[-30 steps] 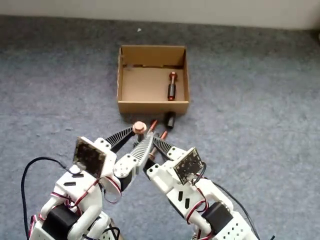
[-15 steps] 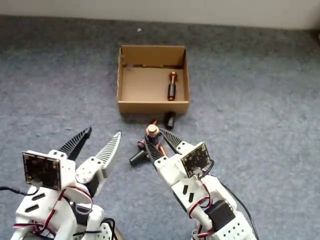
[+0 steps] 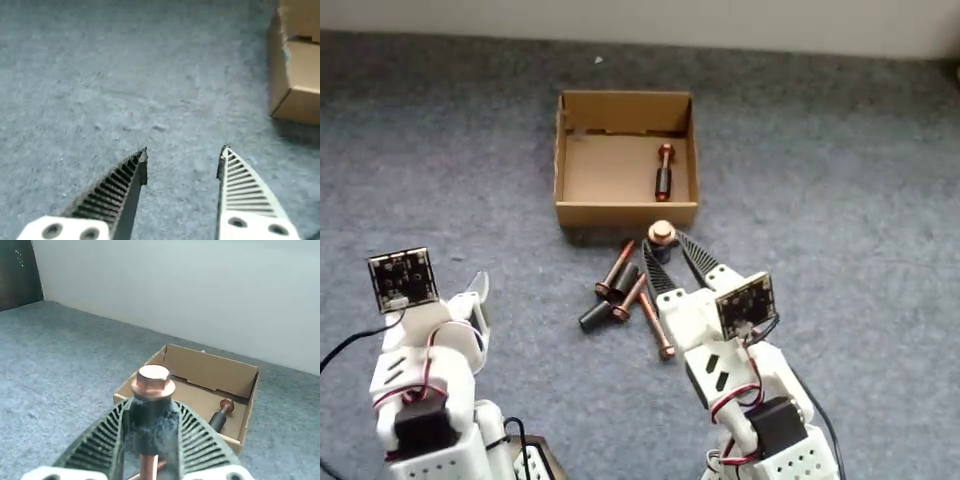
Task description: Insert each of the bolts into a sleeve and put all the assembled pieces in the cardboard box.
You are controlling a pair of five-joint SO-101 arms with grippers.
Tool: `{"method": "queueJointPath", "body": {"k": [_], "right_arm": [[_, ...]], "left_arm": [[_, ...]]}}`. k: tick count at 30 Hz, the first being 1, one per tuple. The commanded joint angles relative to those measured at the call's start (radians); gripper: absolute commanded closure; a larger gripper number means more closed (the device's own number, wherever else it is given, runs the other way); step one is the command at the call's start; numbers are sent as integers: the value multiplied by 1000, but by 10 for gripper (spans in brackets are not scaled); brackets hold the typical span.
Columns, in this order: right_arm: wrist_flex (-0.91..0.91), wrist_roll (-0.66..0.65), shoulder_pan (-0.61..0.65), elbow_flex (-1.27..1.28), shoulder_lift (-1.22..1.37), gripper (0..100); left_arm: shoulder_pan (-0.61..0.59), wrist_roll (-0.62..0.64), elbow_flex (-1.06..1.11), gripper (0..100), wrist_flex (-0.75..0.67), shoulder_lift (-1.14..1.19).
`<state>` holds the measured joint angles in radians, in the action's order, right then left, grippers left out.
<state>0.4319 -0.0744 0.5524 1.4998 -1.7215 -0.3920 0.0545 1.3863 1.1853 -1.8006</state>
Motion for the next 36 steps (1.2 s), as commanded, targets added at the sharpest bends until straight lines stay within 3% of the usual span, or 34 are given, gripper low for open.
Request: {"method": "queueJointPath", "body": {"k": [1, 10, 15, 26, 31, 36], "right_arm": [[-68, -11, -19, -202, 245, 993], [-410, -11, -87, -573, 1012, 990], [-516, -11, -90, -785, 1379, 989], [-510, -9, -114, -1182, 1873, 964], [-381, -5, -119, -1222, 1914, 805], [-189, -5, -119, -1218, 1811, 804]], "left_arm": [[-73, -40, 165, 755, -138, 5], [-65, -137, 265, 754, -178, 5], [5, -198, 294, 755, -178, 5], [22, -224, 306, 755, -180, 5], [22, -224, 306, 755, -180, 5], [22, -224, 308, 755, -180, 5]]}}
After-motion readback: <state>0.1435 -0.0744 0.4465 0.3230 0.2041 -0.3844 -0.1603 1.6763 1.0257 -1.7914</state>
